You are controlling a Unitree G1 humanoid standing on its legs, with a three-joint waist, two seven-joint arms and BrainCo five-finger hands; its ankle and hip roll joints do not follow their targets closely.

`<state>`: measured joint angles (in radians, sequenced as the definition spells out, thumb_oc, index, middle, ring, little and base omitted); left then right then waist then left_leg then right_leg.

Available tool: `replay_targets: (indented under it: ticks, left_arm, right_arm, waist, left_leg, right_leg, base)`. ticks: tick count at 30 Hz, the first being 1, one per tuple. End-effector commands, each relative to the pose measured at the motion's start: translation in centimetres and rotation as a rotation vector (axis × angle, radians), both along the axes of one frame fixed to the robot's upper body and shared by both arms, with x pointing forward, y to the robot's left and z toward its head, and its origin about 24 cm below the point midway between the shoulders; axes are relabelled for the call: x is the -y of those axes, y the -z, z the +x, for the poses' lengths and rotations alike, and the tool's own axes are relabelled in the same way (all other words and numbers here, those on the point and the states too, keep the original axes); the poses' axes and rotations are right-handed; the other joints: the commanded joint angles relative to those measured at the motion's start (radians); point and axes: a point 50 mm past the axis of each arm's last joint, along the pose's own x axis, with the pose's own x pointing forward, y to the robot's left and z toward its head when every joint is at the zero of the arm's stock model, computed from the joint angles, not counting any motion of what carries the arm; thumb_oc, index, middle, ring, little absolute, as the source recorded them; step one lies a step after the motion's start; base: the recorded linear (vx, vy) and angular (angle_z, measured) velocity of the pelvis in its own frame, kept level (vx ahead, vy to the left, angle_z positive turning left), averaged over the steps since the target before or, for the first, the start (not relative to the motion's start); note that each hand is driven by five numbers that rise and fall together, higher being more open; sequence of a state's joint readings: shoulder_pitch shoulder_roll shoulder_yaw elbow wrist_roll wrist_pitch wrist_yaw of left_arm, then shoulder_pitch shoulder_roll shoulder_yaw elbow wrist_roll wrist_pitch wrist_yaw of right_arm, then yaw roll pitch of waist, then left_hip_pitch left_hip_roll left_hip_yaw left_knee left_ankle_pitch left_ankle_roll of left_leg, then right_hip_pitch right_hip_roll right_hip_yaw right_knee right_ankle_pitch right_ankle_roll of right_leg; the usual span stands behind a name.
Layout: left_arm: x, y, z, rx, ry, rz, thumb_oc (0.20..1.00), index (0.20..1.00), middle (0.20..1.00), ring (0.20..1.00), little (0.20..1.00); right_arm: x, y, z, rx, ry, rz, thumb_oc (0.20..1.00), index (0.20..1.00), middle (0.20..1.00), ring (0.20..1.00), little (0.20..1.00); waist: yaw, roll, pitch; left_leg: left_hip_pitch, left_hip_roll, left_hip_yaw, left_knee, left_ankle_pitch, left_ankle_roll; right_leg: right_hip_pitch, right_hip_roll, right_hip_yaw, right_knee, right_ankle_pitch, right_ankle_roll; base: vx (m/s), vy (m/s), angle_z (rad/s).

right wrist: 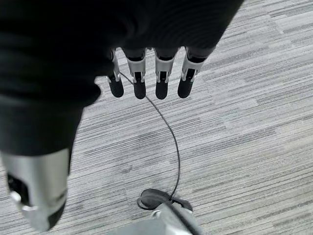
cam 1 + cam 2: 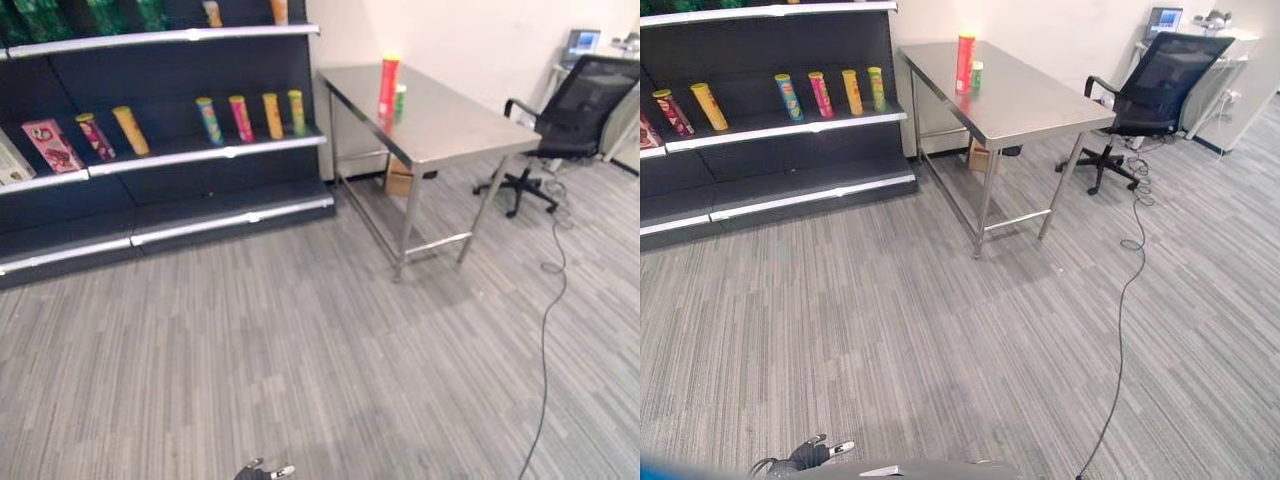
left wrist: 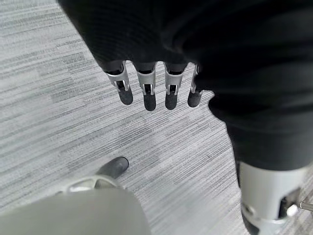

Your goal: Put the goods on the table back onto the shelves and tidy them up.

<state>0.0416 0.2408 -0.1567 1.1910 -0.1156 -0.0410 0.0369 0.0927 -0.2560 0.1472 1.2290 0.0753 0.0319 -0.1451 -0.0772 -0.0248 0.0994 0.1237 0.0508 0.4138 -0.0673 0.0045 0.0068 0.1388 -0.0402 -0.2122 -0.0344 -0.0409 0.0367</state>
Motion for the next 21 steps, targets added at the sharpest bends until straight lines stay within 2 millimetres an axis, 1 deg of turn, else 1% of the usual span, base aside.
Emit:
replay_targets:
  ticks: [1, 9, 13, 15, 16, 17, 19, 21]
  left_arm:
    - [-1.0, -0.7, 2.1, 0.048, -0.003, 0.029, 1.000, 1.000, 1.000, 1.000, 1.000]
    - [-1.0, -0.9, 2.8, 0.060, 0.076, 0.077, 1.000, 1.000, 1.000, 1.000, 1.000]
    - [-1.1, -0.9, 2.7, 0.050, 0.089, 0.098, 1.000, 1.000, 1.000, 1.000, 1.000]
    - [-1.2, -0.8, 2.5, 0.020, 0.141, 0.127, 1.000, 1.000, 1.000, 1.000, 1.000]
    - [-1.3, -0.7, 2.4, 0.001, 0.203, 0.152, 1.000, 1.000, 1.000, 1.000, 1.000]
    - [-1.3, -0.7, 2.4, 0.002, 0.203, 0.152, 1.000, 1.000, 1.000, 1.000, 1.000]
    - [-1.3, -0.8, 2.8, -0.005, 0.275, 0.171, 1.000, 1.000, 1.000, 1.000, 1.000]
    - [-1.4, -0.9, 3.0, -0.002, 0.296, 0.173, 1.000, 1.000, 1.000, 1.000, 1.000]
  right_arm:
    - [0.6, -0.4, 2.1, 0.025, -0.072, -0.036, 1.000, 1.000, 1.000, 1.000, 1.000]
    - [0.7, -0.6, 3.1, 0.044, -0.122, -0.059, 1.000, 1.000, 1.000, 1.000, 1.000]
    - [0.9, -0.7, 3.2, 0.044, -0.141, -0.074, 1.000, 1.000, 1.000, 1.000, 1.000]
    - [1.0, -0.7, 3.3, 0.038, -0.156, -0.081, 1.000, 1.000, 1.000, 1.000, 1.000]
    - [1.1, -0.8, 3.4, 0.035, -0.168, -0.084, 1.000, 1.000, 1.000, 1.000, 1.000]
    - [1.1, -0.8, 3.4, 0.036, -0.168, -0.084, 1.000, 1.000, 1.000, 1.000, 1.000]
    - [1.4, -0.9, 3.4, 0.022, -0.180, -0.094, 1.000, 1.000, 1.000, 1.000, 1.000]
    - [1.5, -0.8, 3.2, 0.001, -0.200, -0.097, 1.000, 1.000, 1.000, 1.000, 1.000]
  waist:
    - [-0.006, -0.009, 0.000]
    - [-0.006, -0.006, 0.003]
    - [-0.004, -0.007, 0.005]
    - [-0.005, -0.006, 0.009]
    - [-0.008, -0.006, 0.009]
    - [-0.007, -0.006, 0.007]
    - [-0.011, -0.002, 0.009]
    - [-0.012, -0.001, 0.009]
  left_leg:
    - [0.032, 0.052, -0.020, -0.005, 0.004, -0.087]
    - [0.033, 0.049, -0.021, -0.008, 0.002, -0.086]
    - [0.031, 0.049, -0.023, -0.008, 0.004, -0.085]
    - [0.035, 0.049, -0.024, -0.008, 0.002, -0.085]
    - [0.036, 0.049, -0.023, -0.009, 0.002, -0.085]
    - [0.033, 0.050, -0.023, -0.009, 0.004, -0.085]
    - [0.032, 0.050, -0.022, -0.011, 0.003, -0.085]
    - [0.030, 0.050, -0.025, -0.012, 0.003, -0.085]
  right_leg:
    - [-0.004, -0.068, -0.002, -0.042, 0.029, 0.101]
    - [-0.006, -0.071, -0.001, -0.041, 0.034, 0.103]
    - [-0.009, -0.072, -0.002, -0.040, 0.037, 0.104]
    - [-0.006, -0.073, -0.001, -0.039, 0.036, 0.105]
    - [-0.007, -0.073, 0.000, -0.039, 0.037, 0.105]
    - [-0.011, -0.072, 0.001, -0.039, 0.038, 0.104]
    - [-0.015, -0.072, 0.005, -0.035, 0.037, 0.104]
    - [-0.020, -0.073, 0.005, -0.032, 0.037, 0.105]
  base:
    - [0.00, 0.000, 0.00]
    - [0.00, 0.000, 0.00]
    - [0.00, 0.000, 0.00]
    - [0.00, 0.000, 0.00]
    - [0.00, 0.000, 0.00]
    - [0.00, 0.000, 0.00]
    - [-0.01, 0.018, -0.01]
    - [-0.01, 0.015, -0.01]
